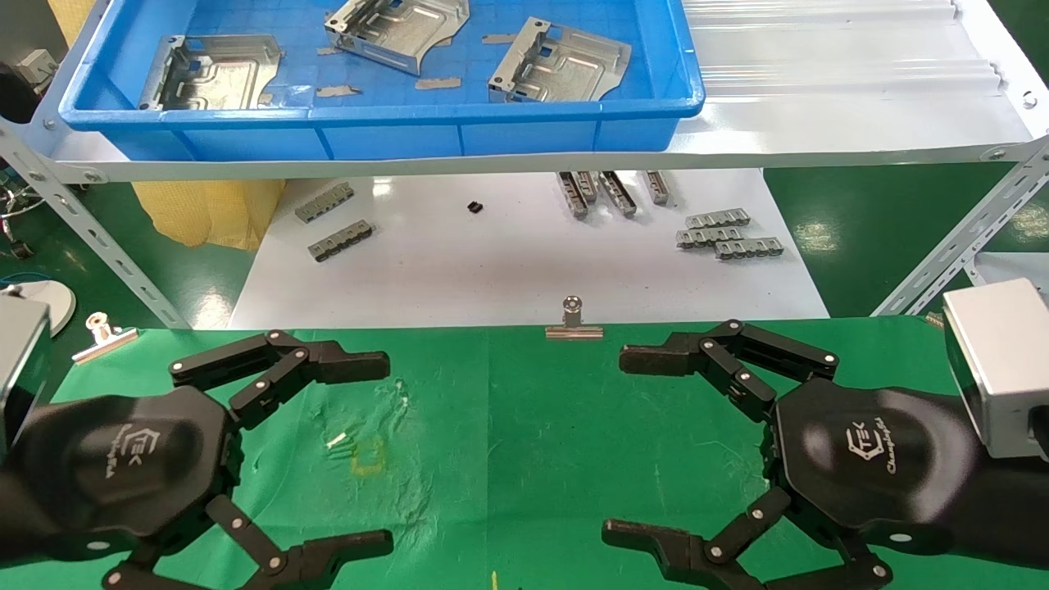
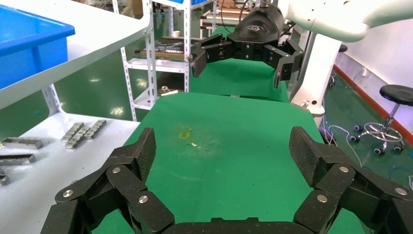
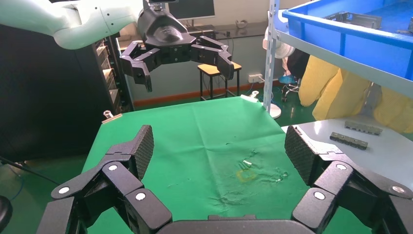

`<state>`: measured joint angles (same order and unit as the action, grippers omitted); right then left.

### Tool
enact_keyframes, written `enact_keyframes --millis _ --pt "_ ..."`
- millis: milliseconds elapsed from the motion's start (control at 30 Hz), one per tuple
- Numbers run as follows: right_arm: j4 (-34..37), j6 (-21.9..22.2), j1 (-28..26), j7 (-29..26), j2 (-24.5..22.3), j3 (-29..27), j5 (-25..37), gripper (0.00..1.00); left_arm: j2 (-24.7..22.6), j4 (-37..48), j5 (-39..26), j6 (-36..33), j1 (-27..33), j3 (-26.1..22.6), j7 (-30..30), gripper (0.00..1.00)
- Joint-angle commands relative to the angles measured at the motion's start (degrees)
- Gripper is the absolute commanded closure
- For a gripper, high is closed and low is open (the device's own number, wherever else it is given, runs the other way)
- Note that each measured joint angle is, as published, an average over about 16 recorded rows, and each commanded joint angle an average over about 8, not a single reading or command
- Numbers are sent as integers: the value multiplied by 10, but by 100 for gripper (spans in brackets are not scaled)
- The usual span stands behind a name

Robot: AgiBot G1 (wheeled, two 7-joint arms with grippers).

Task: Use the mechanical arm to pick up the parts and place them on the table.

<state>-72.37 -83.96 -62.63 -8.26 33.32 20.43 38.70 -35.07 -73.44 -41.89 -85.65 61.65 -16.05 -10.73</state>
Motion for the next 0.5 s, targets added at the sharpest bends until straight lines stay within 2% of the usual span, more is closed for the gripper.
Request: enact_keyframes --millis 33,100,367,500 --pt "0 0 0 0 0 0 0 0 0 0 0 0 0 0 0 0" --pt "0 0 0 0 0 0 0 1 0 0 0 0 0 0 0 0" --pt "0 0 0 0 0 0 0 100 0 0 0 0 0 0 0 0" --pt "0 0 0 0 0 0 0 100 0 0 0 0 0 0 0 0"
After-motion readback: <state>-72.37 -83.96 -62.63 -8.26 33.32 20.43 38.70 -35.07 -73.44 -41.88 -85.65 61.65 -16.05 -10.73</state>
